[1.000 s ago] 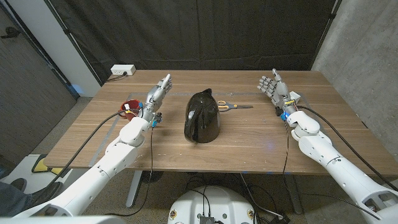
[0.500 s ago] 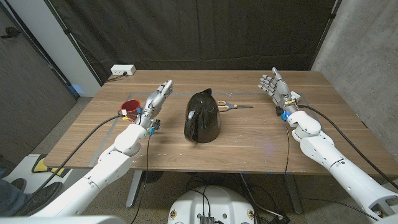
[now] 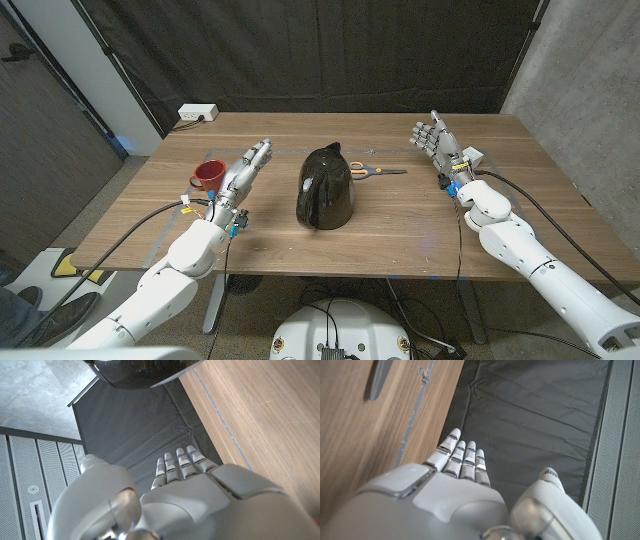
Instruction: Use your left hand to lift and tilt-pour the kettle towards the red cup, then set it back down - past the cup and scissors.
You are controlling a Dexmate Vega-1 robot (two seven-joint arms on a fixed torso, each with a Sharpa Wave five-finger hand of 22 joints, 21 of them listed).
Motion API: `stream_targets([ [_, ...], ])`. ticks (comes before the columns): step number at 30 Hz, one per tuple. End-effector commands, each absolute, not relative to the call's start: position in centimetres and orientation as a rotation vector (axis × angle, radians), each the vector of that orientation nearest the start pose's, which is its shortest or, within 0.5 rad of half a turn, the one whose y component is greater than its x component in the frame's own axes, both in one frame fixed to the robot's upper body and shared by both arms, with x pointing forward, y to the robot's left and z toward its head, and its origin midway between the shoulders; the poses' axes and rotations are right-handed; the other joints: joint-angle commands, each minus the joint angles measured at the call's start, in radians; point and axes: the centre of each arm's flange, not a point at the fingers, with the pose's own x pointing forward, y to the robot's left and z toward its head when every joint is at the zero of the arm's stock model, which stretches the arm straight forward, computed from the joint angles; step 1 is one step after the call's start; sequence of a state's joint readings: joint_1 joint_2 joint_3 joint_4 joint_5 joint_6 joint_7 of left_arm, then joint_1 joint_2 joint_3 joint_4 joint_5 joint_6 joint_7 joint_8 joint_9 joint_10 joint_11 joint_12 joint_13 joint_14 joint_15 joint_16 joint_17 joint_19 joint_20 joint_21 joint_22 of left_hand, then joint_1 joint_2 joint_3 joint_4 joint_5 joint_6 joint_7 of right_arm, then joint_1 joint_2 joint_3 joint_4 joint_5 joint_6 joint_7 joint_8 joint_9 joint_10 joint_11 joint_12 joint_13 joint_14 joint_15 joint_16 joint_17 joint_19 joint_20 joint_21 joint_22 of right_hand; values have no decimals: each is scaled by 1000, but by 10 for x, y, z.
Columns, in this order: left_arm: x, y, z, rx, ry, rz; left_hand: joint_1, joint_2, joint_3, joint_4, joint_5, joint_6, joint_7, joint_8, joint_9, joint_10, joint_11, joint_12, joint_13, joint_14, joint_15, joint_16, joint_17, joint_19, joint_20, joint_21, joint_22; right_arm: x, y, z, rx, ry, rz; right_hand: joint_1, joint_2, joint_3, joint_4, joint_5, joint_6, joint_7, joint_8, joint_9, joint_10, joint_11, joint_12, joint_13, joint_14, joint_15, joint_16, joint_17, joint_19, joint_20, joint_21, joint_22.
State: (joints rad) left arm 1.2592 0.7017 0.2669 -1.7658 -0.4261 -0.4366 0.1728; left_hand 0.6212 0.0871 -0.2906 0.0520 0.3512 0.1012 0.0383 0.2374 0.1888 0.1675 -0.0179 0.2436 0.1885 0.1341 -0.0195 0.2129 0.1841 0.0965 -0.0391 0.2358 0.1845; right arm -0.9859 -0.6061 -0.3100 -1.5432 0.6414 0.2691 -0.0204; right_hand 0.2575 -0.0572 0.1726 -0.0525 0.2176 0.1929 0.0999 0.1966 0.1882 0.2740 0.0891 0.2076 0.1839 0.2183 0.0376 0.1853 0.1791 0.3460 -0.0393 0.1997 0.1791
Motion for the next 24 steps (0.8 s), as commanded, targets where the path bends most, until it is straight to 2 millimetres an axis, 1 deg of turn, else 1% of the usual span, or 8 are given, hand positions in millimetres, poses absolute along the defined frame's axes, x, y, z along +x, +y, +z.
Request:
stream_targets([
  [1,491,284,-99,167,-764,-204,13,-2,0,-6,-1,18,-1,2,1,15,-4,3,5,14,0,6,2,16,-2,8,2,596,-287,-33,2,-632,197,2,9,-2,-1,5,9,3,3,3,8,2,11,2,8,2,6,6,11,-27,4,3],
  [4,486,282,-102,170,-769,-203,17,-1,1,-8,-2,24,-3,3,1,20,-1,3,5,20,-3,6,2,23,-3,10,2,595,-287,-33,-1,-627,200,2,10,-2,-1,4,10,3,4,3,9,1,11,2,8,2,6,6,11,-26,4,3],
  [14,466,285,-115,197,-752,-194,27,1,2,-11,-3,41,-5,5,2,36,-4,4,5,39,-7,9,2,35,1,12,2,593,-283,-37,5,-616,207,2,11,-3,-1,4,12,2,4,3,10,4,11,2,11,4,6,6,12,-25,4,3],
  [15,464,285,-116,200,-751,-198,29,1,2,-12,-3,45,-7,5,2,45,1,6,5,42,-8,8,2,40,2,13,3,593,-283,-38,4,-616,207,2,11,-3,-1,4,12,2,4,3,10,3,11,2,10,4,6,6,12,-25,4,3],
  [20,456,282,-124,182,-749,-211,37,3,3,-15,-5,64,-8,8,2,53,-8,5,6,54,-10,9,3,54,0,16,3,592,-281,-39,8,-617,209,2,11,-3,-1,4,13,2,4,3,10,3,11,2,10,4,6,6,12,-24,4,3],
  [21,452,280,-129,165,-748,-212,38,3,3,-15,-5,67,-10,9,2,54,-8,5,6,54,-10,9,3,57,1,17,3,590,-280,-41,13,-619,207,2,12,-3,-1,4,13,2,4,3,11,3,11,2,10,4,5,6,12,-24,4,3],
  [24,443,278,-134,172,-752,-209,42,3,3,-17,-6,74,-12,10,2,62,-11,6,6,60,-12,9,3,60,2,17,3,589,-278,-45,27,-619,205,2,12,-4,-1,4,13,2,4,3,11,2,11,2,10,4,5,6,12,-24,4,3],
])
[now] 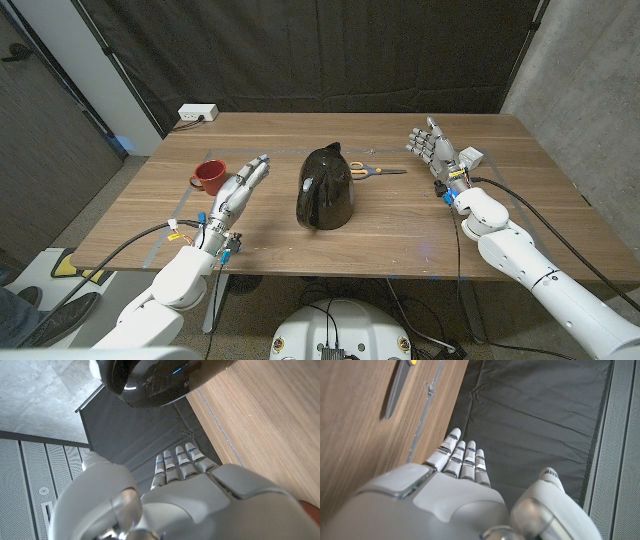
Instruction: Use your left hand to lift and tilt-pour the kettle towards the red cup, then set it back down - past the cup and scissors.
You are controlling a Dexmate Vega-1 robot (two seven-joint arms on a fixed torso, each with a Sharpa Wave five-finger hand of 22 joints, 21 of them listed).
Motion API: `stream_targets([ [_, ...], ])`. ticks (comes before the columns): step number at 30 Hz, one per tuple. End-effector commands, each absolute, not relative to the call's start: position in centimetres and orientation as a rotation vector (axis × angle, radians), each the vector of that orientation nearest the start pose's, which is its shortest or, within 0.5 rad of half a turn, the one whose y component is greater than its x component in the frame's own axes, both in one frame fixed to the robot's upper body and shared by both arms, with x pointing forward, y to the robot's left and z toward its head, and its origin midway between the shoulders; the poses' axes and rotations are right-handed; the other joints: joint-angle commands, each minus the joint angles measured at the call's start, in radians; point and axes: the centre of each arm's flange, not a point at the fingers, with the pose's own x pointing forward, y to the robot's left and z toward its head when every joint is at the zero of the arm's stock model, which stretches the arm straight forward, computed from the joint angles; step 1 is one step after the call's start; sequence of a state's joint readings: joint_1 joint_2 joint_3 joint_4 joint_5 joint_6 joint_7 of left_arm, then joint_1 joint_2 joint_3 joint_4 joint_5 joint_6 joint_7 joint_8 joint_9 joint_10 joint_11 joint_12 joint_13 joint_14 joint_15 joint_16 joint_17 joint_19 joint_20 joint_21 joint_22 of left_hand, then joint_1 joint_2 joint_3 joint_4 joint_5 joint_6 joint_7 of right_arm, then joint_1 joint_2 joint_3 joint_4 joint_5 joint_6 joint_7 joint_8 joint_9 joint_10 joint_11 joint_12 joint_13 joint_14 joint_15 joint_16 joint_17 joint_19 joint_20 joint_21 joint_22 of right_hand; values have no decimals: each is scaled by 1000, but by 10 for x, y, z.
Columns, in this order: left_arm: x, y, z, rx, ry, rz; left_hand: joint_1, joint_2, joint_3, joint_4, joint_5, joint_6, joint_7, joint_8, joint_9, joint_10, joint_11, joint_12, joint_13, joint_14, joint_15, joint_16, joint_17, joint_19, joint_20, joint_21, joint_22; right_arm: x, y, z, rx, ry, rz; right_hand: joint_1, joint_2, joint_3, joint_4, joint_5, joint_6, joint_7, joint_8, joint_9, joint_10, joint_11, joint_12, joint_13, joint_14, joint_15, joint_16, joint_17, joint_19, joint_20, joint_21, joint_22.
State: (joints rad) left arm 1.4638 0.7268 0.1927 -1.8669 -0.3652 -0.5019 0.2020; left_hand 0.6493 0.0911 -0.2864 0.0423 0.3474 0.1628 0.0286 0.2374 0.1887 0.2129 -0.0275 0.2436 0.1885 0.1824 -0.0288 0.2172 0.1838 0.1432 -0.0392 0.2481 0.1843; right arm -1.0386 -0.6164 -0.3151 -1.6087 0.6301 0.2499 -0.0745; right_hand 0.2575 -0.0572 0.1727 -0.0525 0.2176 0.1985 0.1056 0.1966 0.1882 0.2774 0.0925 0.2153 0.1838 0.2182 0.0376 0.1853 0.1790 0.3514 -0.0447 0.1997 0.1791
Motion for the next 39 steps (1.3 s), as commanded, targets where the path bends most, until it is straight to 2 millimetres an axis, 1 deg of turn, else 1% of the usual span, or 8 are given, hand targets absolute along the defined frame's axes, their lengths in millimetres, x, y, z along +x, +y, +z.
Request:
stream_targets([
  [1,440,279,-135,179,-755,-204,15,-1,-1,-8,-2,12,-3,9,2,17,-2,6,6,14,-5,5,3,15,3,5,4,589,-278,-46,28,-618,204,2,12,-4,-1,4,8,-4,4,3,8,-1,3,3,10,4,6,6,6,-18,4,3],
  [9,431,279,-136,229,-746,-214,31,0,1,-15,-4,32,-10,11,2,42,-2,9,6,36,-8,7,3,37,5,11,4,588,-274,-50,36,-621,205,3,13,-4,-2,3,8,-4,4,3,8,1,3,3,10,3,5,6,7,-17,4,4],
  [17,426,275,-140,274,-732,-215,58,-2,5,-29,-5,49,-9,11,2,58,-16,8,6,58,-10,9,3,56,9,14,5,587,-271,-50,38,-624,207,3,14,-4,-2,3,8,-5,4,3,9,1,3,3,10,2,5,6,7,-17,3,4],
  [23,426,268,-138,321,-722,-259,95,-5,8,-47,-9,90,-17,17,3,108,-20,16,8,117,-15,21,5,105,16,29,7,588,-267,-51,39,-626,215,4,14,-5,-3,3,9,-5,4,3,11,1,3,3,11,3,5,6,7,-16,3,4],
  [26,427,265,-138,348,-713,-275,111,-1,11,-53,-12,129,-15,25,3,152,-35,25,9,159,-22,30,8,143,17,42,9,588,-266,-51,40,-627,217,4,15,-5,-3,3,9,-5,4,3,11,0,3,3,11,4,4,6,7,-16,3,4],
  [29,428,263,-138,358,-705,-286,124,4,13,-58,-15,158,-15,31,4,173,-28,26,11,186,-27,35,9,170,23,51,11,588,-265,-51,40,-627,218,5,15,-5,-3,3,9,-5,3,3,11,0,3,3,11,5,4,6,7,-16,3,4],
  [34,432,258,-137,375,-698,-323,147,15,20,-66,-19,191,-15,36,5,207,-29,31,12,229,-25,43,10,201,27,61,12,587,-264,-53,41,-626,218,5,15,-6,-4,3,8,-5,3,3,11,1,3,3,12,6,4,6,7,-16,3,4],
  [39,437,254,-136,381,-694,-351,153,16,21,-68,-22,201,-13,37,5,220,-30,32,13,236,-27,43,10,211,29,64,12,586,-265,-54,39,-621,216,6,16,-6,-4,2,8,-5,3,3,11,1,3,3,11,7,4,6,7,-16,3,4],
])
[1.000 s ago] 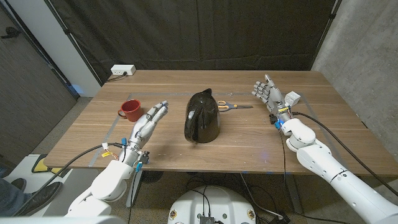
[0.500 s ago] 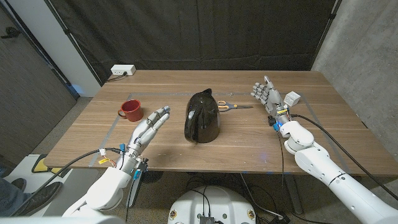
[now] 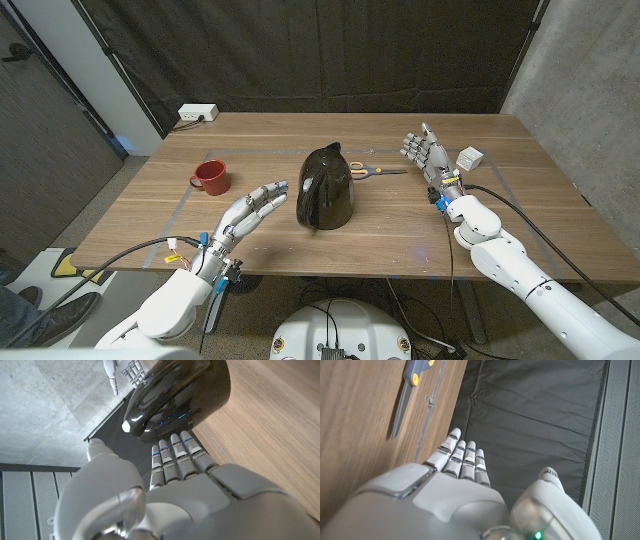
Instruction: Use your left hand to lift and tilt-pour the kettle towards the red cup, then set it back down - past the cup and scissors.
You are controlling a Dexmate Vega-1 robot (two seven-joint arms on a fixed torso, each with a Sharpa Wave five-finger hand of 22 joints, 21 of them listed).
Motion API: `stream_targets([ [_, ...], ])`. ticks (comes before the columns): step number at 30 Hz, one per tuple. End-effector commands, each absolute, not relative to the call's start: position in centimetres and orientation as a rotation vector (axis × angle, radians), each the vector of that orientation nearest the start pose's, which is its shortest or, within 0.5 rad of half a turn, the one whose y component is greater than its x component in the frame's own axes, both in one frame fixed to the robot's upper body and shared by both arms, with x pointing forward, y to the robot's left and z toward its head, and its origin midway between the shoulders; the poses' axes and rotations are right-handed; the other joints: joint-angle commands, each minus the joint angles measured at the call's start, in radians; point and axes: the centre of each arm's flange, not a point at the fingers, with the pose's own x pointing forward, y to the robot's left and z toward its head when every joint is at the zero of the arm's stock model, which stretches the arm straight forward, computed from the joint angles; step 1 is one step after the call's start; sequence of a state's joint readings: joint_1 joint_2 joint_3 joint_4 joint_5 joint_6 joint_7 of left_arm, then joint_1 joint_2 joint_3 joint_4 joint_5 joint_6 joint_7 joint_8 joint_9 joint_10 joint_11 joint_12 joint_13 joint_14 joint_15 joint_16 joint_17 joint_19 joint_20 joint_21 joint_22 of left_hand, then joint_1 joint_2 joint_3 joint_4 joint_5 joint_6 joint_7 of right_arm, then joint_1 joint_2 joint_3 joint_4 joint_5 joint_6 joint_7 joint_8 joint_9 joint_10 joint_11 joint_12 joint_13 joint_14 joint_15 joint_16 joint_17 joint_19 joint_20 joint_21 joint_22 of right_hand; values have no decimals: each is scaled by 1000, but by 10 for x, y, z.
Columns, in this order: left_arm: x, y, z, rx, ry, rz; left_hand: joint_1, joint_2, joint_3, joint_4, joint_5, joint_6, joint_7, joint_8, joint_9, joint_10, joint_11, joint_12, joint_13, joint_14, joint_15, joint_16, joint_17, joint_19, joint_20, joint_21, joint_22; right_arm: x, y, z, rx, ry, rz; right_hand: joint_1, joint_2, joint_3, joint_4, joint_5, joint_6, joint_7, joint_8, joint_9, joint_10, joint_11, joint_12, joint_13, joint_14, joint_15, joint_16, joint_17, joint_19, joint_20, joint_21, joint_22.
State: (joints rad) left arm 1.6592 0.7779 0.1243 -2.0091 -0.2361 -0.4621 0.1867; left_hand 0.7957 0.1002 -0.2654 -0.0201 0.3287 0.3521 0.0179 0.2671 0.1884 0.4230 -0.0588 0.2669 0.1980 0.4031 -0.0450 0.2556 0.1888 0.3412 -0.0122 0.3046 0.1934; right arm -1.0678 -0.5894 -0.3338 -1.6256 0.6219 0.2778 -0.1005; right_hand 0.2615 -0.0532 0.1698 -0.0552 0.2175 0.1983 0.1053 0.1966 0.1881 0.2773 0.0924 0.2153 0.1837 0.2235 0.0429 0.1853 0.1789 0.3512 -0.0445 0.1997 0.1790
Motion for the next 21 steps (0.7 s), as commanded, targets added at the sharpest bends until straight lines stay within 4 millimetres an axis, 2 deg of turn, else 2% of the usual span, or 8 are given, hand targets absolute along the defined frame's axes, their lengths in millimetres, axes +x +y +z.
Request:
stream_targets([
  [1,439,254,-136,381,-693,-355,7,7,0,-6,-3,12,-2,8,6,10,0,8,3,16,-10,5,6,14,1,8,3,585,-265,-54,39,-620,216,2,12,-3,-1,2,9,-5,3,3,12,1,3,3,6,1,4,6,7,-16,3,4],
  [11,463,237,-127,426,-672,-435,16,9,1,-9,-7,25,-5,8,6,17,-3,6,4,14,-7,-2,6,5,2,2,2,579,-270,-57,40,-619,194,3,12,-4,-2,2,8,-6,2,3,11,0,3,3,7,0,4,6,8,-15,3,4],
  [18,469,235,-128,427,-652,-442,34,17,8,-16,-9,31,-5,7,6,24,-3,4,4,19,-6,-4,5,8,1,2,1,577,-272,-59,45,-616,184,2,12,-5,-2,2,8,-6,2,3,13,1,3,3,7,1,4,6,7,-15,3,4],
  [21,472,234,-127,431,-648,-456,59,29,20,-26,-11,42,-3,8,7,33,-4,4,5,28,-8,-4,5,13,1,2,0,577,-272,-60,46,-618,184,3,12,-5,-2,2,8,-7,2,3,14,0,3,3,8,1,4,6,7,-14,3,4],
])
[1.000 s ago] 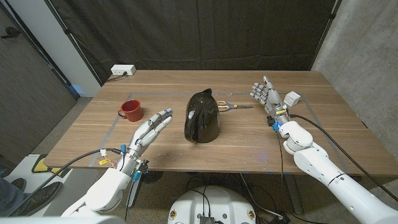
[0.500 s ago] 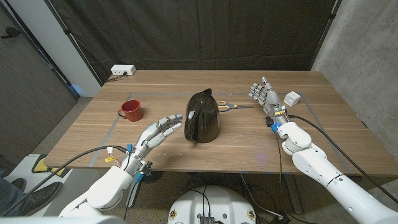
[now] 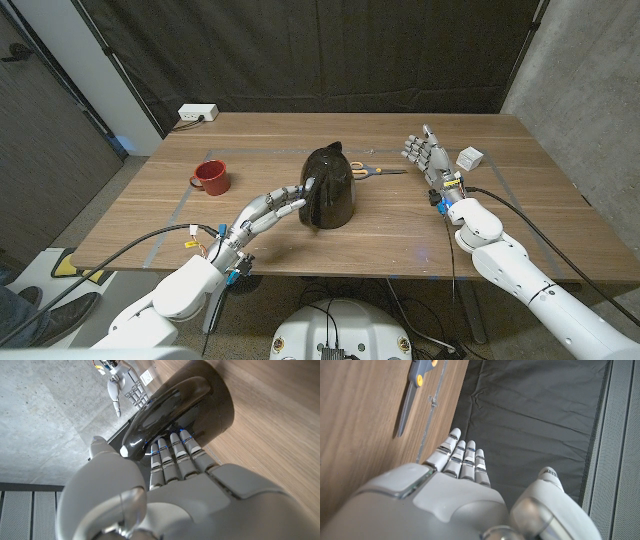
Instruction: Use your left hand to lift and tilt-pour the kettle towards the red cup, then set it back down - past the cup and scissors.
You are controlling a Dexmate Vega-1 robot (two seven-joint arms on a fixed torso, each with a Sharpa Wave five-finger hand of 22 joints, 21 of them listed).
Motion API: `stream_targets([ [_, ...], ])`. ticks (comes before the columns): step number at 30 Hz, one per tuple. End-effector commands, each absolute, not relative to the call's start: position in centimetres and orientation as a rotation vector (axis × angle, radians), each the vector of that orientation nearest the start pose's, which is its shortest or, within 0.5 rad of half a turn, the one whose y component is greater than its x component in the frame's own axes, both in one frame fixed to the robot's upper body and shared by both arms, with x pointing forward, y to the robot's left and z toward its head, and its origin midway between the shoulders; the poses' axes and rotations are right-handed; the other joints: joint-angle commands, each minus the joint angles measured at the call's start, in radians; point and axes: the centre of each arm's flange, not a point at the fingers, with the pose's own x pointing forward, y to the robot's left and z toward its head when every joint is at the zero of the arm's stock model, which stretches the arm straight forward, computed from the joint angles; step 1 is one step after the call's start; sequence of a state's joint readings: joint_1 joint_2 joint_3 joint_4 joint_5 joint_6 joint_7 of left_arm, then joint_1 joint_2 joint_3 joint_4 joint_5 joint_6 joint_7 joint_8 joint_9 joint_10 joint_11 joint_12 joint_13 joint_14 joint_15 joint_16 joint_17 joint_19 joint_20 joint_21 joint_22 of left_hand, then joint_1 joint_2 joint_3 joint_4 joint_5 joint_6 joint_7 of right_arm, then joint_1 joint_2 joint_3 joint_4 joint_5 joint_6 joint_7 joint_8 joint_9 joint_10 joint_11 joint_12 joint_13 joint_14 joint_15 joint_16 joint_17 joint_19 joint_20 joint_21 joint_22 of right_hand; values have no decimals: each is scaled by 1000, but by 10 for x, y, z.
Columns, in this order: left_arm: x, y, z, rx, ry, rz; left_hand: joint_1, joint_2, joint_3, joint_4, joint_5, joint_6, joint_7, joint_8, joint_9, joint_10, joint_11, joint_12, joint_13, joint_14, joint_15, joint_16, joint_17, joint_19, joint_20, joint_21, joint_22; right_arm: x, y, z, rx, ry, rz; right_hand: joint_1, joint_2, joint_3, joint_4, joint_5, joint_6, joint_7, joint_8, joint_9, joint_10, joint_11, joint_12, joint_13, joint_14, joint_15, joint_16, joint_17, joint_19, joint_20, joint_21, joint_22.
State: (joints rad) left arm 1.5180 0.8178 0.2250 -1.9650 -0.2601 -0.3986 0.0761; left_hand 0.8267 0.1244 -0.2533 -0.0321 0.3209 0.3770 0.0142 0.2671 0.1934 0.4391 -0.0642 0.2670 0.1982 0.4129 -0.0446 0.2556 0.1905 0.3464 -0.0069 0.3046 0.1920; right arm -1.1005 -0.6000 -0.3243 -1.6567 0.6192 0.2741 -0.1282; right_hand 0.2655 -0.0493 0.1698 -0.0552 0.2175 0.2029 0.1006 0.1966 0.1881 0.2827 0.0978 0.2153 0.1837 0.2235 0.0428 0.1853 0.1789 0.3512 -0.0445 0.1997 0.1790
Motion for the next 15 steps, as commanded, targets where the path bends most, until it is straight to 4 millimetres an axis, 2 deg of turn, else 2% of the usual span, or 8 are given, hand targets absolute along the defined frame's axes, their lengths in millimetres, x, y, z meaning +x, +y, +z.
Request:
stream_targets([
  [1,472,234,-127,431,-648,-460,32,7,9,-16,-4,18,-1,8,2,22,0,5,5,19,-8,-4,4,9,-3,2,2,577,-271,-59,45,-619,183,-1,8,-5,-3,2,4,-2,2,3,9,-5,3,3,9,1,4,6,8,-14,3,4],
  [7,475,231,-126,415,-655,-484,48,14,16,-22,-10,33,-6,10,2,37,-1,5,5,36,-15,-2,4,18,-2,4,2,577,-269,-58,44,-623,179,-1,9,-6,-3,2,6,-2,3,3,10,-6,4,3,9,1,4,6,8,-13,3,4],
  [11,473,231,-125,405,-672,-487,55,19,20,-22,-21,70,-10,17,3,67,-13,9,6,64,-23,2,5,40,-8,10,2,577,-268,-58,43,-624,178,-1,9,-6,-3,1,6,-3,3,3,12,-5,4,3,10,0,4,6,9,-13,3,4],
  [15,467,234,-123,407,-693,-474,60,21,23,-24,-25,79,-10,18,3,74,-3,9,7,73,-24,3,5,49,-10,13,2,577,-266,-57,42,-622,178,-2,9,-7,-3,1,6,-3,3,3,11,-7,4,3,10,0,4,6,9,-13,3,4],
])
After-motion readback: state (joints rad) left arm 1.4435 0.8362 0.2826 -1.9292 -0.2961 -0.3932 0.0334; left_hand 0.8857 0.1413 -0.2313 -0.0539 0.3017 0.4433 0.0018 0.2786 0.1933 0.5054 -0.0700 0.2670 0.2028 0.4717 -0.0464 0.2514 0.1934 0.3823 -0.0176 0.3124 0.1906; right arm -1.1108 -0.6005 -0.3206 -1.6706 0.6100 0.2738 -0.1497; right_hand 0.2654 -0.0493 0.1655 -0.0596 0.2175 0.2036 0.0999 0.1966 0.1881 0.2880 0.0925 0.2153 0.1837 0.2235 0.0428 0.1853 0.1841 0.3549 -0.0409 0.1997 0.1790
